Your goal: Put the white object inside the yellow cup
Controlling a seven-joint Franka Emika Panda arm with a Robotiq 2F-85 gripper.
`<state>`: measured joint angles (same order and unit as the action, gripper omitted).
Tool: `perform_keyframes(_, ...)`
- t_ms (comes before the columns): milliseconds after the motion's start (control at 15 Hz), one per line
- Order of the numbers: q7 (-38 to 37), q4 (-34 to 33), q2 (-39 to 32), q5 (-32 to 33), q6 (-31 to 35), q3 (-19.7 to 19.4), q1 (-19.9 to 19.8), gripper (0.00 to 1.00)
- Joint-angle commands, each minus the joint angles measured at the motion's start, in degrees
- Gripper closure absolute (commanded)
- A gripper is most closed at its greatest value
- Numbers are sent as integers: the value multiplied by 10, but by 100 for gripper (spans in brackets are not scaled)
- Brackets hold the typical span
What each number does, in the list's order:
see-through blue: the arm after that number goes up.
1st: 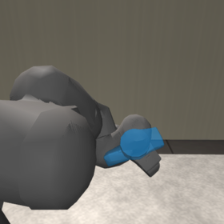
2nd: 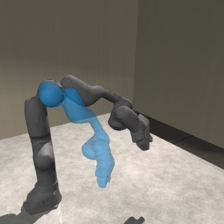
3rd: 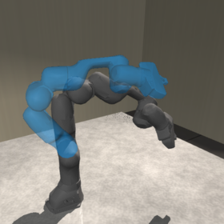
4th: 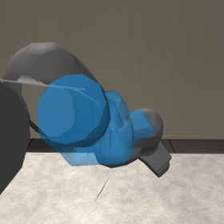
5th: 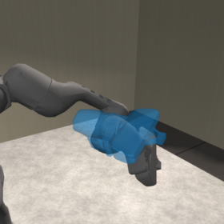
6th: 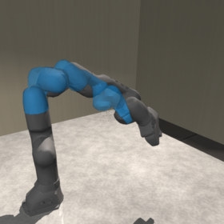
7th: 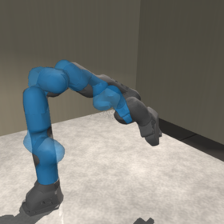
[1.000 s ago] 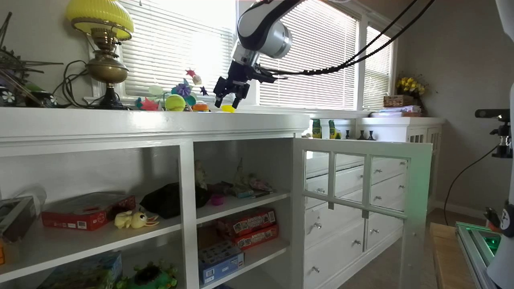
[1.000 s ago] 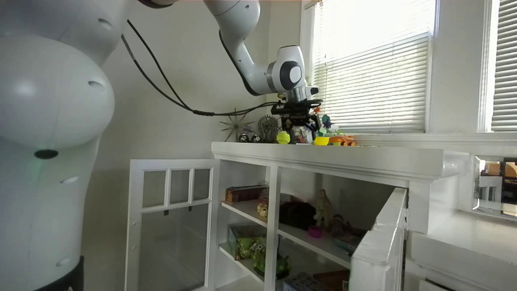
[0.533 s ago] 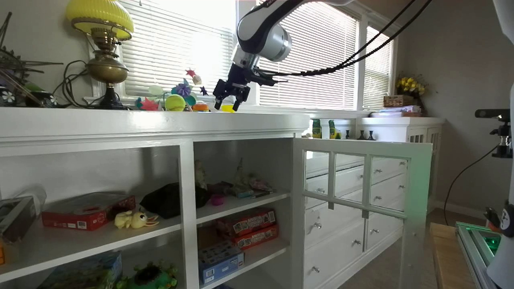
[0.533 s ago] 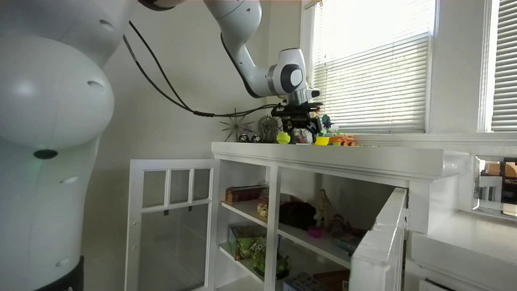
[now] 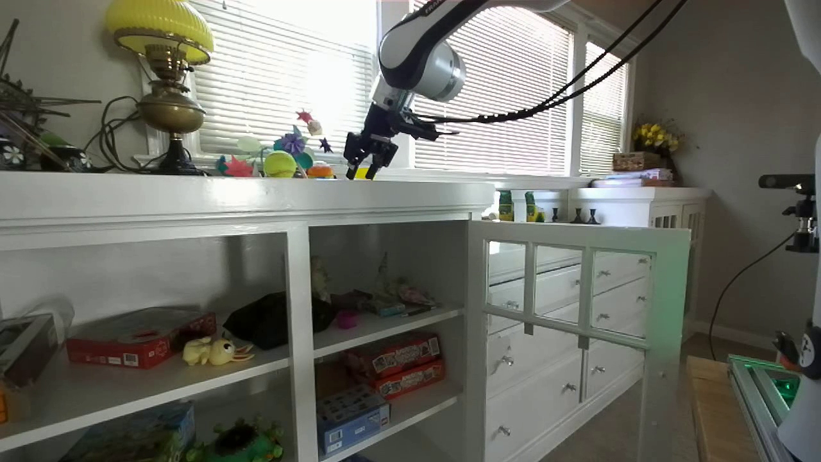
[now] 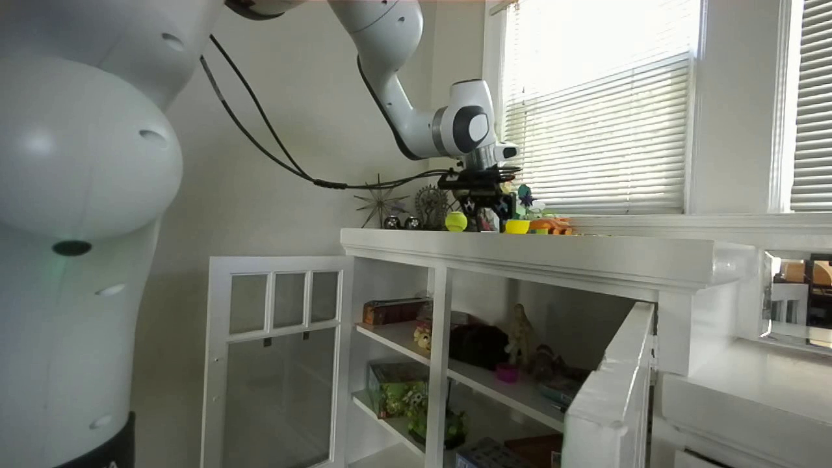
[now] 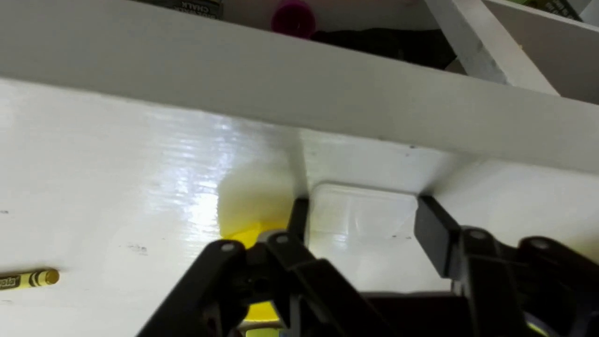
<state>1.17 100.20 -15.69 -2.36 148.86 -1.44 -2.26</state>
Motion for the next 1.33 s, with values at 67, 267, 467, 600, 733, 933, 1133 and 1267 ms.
perform_keyframes(67, -5, -1, -7, -18, 11, 6, -4, 67)
perform_keyframes(267, 1, 0, -1, -25, 4, 11, -4, 69)
perform_keyframes(467, 5, 12, 18, -37, -11, 20, -2, 69)
perform_keyframes(600, 7, 24, 38, -40, -25, 28, 2, 69)
perform_keyframes(733, 4, 29, 54, -37, -38, 30, 5, 69)
perform_keyframes(933, 6, 24, 77, -36, -55, 31, 6, 69)
perform_keyframes(1133, 6, 13, 94, -36, -64, 24, 2, 69)
perform_keyframes(1267, 26, 7, 99, -42, -55, 19, -5, 69)
